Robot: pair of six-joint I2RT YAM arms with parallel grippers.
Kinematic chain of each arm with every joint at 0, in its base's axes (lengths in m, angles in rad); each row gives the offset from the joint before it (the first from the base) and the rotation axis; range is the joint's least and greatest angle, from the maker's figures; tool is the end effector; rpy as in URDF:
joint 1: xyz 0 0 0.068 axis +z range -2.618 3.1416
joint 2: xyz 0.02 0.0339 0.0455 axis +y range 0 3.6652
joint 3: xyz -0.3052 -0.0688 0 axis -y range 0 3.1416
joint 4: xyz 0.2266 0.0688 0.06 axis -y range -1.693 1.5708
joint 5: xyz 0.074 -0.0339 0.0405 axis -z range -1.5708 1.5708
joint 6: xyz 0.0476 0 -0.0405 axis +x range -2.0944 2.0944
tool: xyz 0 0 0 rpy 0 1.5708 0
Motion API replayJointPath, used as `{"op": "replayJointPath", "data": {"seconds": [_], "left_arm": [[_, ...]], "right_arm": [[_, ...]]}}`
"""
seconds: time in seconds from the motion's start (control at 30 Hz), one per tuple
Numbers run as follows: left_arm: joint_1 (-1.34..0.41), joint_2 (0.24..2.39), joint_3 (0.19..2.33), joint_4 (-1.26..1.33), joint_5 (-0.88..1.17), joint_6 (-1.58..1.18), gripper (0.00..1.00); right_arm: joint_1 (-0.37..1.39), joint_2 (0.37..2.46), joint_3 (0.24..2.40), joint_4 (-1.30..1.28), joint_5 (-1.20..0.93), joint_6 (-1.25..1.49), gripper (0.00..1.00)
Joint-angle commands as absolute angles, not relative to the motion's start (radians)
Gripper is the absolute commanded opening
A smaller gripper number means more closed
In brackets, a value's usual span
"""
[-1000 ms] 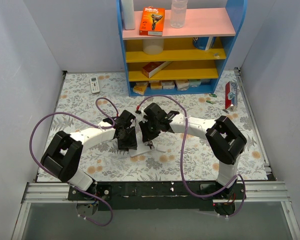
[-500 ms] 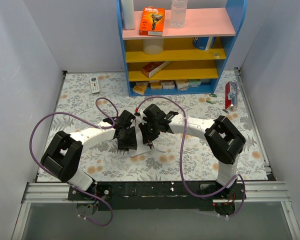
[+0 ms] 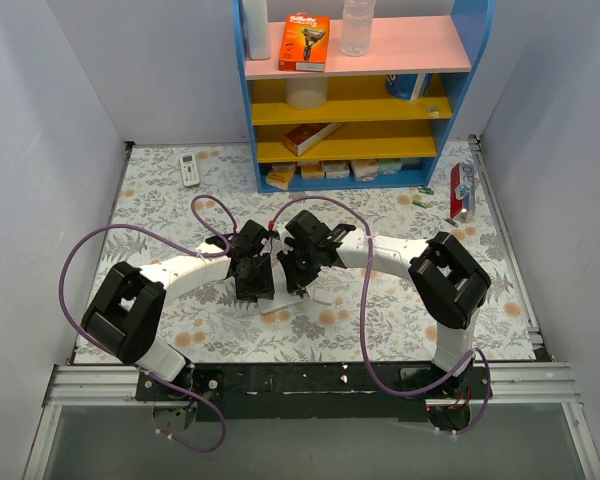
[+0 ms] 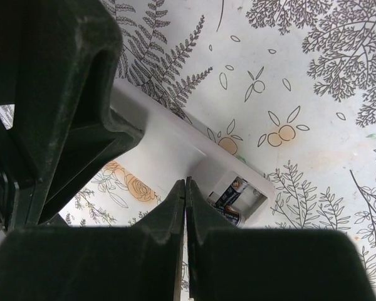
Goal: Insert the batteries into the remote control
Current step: Load the battery into the remote control.
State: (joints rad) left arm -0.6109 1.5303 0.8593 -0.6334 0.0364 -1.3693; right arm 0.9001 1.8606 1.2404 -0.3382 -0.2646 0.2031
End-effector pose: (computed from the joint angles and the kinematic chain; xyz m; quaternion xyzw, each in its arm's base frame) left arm 0.2074 -0.1474 0.2073 -0.3646 0.9215 -0.1209 0.0578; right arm 0.2360 0.3175 0.2250 -0.3601 0.8748 0.2637 0.1886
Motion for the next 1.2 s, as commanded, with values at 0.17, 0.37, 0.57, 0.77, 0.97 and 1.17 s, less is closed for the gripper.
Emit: {"op": "replayJointPath", "data": {"seconds": [0.17,0.37,0.57,0.77,0.97,1.17], "left_arm": [[-0.632,1.582,0.818,-0.640,-0.048,-1.362,0.43],[-0.630,1.580,0.818,-0.641,-0.048,-1.364,0.43],[-0.632,1.577,0.815,-0.641,-0.049,-1.364,0.43],[-0.630,1.578,0.815,-0.641,-0.048,-1.367,0.43],[-0.632,1.577,0.811,-0.638,-0.043,-1.367,0.43],[-0.630,1.577,0.813,-0.638,-0.041,-1.367,0.43]], "right_arm": [[0.907,1.829,1.240,-0.370,-0.267,0.156,0.06],[0.907,1.810,1.243,-0.373,-0.268,0.146,0.06],[0.908,1.801,1.246,-0.394,-0.255,0.146,0.06],[0.908,1.798,1.262,-0.451,-0.216,0.173,0.06],[0.908,1.787,1.252,-0.456,-0.199,0.181,0.06],[0.908,1.773,1.249,-0.449,-0.181,0.178,0.06]]}}
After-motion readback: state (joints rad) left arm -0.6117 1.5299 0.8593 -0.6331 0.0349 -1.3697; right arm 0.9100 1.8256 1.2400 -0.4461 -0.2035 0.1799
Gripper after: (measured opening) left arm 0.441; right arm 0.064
